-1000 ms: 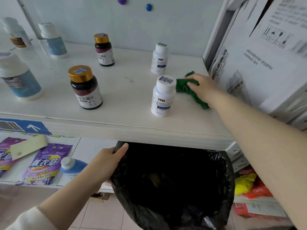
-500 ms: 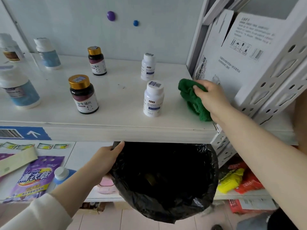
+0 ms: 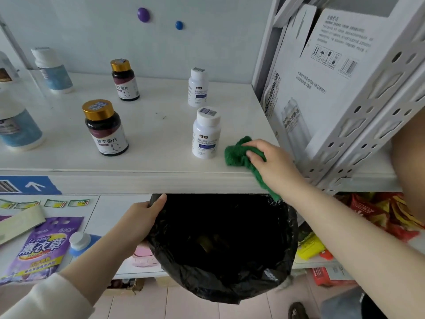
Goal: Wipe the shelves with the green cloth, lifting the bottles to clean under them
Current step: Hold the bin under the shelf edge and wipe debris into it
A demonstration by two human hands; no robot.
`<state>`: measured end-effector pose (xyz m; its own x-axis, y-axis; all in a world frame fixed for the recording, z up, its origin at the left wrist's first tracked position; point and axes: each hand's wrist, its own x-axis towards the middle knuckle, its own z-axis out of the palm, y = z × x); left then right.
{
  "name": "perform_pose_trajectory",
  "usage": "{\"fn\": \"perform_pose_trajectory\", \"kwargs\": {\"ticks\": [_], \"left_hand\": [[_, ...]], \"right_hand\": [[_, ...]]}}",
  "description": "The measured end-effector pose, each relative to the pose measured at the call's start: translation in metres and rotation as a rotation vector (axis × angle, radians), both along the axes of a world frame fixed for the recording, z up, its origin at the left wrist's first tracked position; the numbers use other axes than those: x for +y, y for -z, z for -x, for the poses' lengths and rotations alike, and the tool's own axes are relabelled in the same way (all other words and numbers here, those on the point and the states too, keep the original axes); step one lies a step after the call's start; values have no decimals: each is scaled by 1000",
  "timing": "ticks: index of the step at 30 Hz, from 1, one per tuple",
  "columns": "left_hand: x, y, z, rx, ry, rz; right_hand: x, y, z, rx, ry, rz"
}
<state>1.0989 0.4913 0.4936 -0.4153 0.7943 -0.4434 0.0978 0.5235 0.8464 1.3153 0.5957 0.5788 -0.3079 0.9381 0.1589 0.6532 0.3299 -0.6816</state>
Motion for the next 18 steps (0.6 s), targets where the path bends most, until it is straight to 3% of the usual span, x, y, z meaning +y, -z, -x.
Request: {"fn": "perform_pose_trajectory", "kwargs": {"ticks": [7,12,15,18], "left_hand": [[0,4,3,-19,7,-8],[0,4,2,-36,6,-12],[-2,3,2,-22,3,-7],[-7,3,9,-34,1,-2]], "right_hand": [[-53,-1,-12,157,-170,233],[-64,-13,-16,322,-118,51],[-69,-10,-9,79,-253,112],[-64,-17,-3,140,-241,95]]}}
